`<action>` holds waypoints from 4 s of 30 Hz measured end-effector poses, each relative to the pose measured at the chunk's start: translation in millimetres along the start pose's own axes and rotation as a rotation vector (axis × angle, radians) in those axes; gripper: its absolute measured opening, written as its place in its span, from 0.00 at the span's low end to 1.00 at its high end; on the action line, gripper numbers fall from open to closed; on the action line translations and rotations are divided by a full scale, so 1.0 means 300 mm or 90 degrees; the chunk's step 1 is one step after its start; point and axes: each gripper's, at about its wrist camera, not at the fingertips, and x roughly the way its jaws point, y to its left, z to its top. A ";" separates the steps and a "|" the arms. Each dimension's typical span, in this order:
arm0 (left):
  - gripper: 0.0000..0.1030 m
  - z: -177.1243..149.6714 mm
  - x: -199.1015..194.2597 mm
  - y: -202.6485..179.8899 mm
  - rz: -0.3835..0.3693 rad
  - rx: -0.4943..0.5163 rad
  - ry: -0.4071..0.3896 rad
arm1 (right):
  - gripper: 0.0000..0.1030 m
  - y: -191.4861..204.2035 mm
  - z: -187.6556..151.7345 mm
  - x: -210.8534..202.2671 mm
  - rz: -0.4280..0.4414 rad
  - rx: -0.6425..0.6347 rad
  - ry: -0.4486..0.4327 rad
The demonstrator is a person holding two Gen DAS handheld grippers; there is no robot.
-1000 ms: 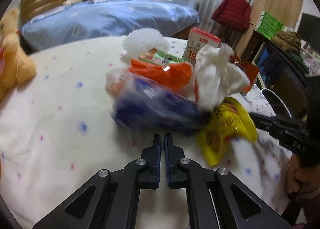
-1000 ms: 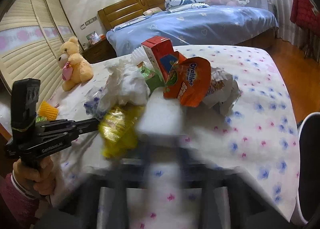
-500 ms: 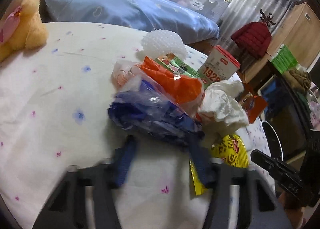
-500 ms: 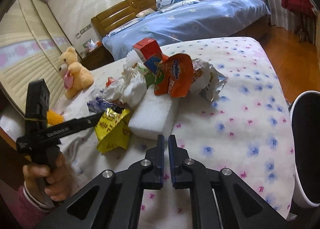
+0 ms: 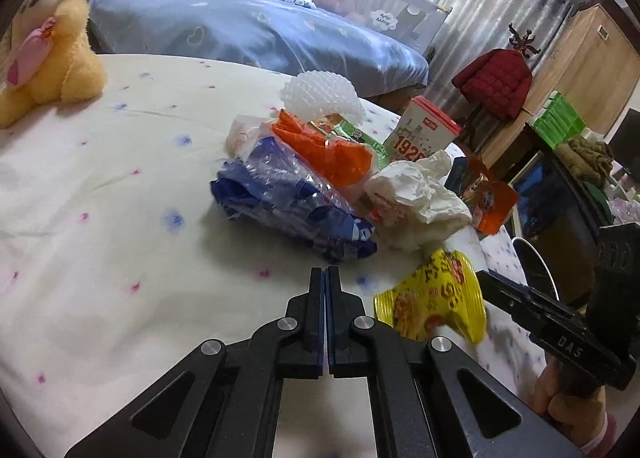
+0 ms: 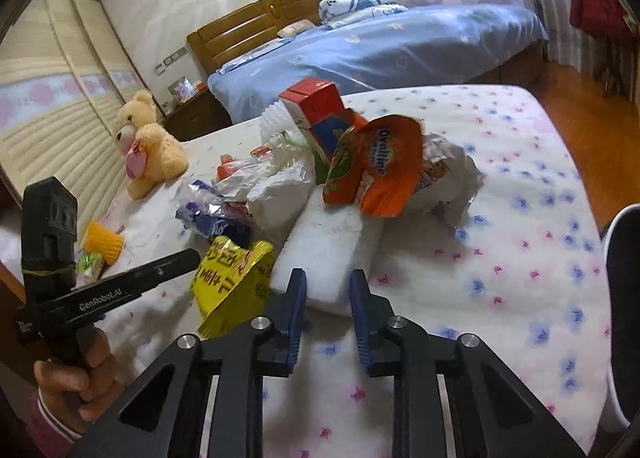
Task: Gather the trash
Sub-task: 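Grasp the yellow chip bag with the left tool while the right grasps the white sponge, then carry the chip bag and sponge over the trash bin with both tools, then open both tools to drop the chip bag and sponge into the bin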
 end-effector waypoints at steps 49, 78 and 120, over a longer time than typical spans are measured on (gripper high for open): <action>0.05 -0.023 0.174 -0.281 0.064 0.096 0.032 | 0.20 -0.239 -0.178 -0.413 -0.018 0.113 -0.082; 0.05 -0.151 0.233 -0.766 -0.108 0.297 0.097 | 0.20 -0.505 -0.248 -0.571 -0.120 0.187 -0.114; 0.52 -0.102 0.421 -0.856 -0.138 0.298 0.119 | 0.49 -0.715 -0.206 -0.553 -0.168 0.268 -0.114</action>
